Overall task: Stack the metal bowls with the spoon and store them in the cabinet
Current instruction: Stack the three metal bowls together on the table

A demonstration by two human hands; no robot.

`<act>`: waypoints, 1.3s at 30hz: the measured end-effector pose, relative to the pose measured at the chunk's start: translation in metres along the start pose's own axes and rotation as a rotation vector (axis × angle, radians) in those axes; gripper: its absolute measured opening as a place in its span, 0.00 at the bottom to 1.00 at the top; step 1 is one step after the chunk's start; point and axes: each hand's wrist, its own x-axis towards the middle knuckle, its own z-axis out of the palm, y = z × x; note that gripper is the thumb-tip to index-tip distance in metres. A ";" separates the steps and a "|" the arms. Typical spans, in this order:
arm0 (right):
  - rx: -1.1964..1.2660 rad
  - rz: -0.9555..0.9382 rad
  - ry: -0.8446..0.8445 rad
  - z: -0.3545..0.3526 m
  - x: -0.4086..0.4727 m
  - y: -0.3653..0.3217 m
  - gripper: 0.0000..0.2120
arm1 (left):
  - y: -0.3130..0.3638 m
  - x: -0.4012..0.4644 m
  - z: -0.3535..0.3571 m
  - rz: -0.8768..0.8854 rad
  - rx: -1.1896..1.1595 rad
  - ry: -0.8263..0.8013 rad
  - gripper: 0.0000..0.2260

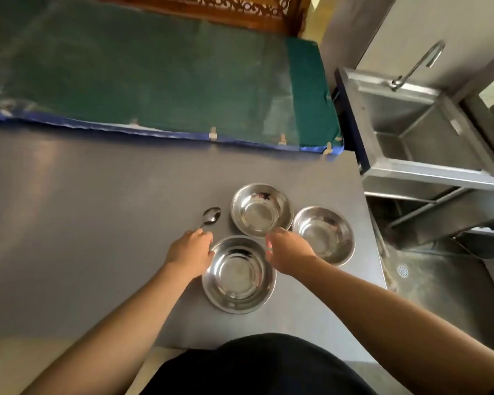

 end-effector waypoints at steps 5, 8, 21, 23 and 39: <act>0.074 0.131 -0.049 0.036 -0.006 -0.005 0.11 | -0.007 -0.007 0.020 0.027 -0.050 -0.077 0.11; 0.174 0.208 -0.013 0.058 -0.012 -0.004 0.13 | -0.009 -0.011 0.030 0.038 -0.131 -0.085 0.17; 0.696 0.365 -0.024 0.095 -0.024 0.003 0.21 | -0.007 -0.018 0.043 -0.249 -0.408 -0.050 0.14; 0.727 0.341 -0.018 0.091 -0.022 0.006 0.21 | -0.011 -0.021 0.041 -0.279 -0.446 -0.028 0.14; 0.797 0.216 0.058 0.012 0.035 0.044 0.22 | 0.008 0.019 -0.007 -0.364 -0.669 0.206 0.16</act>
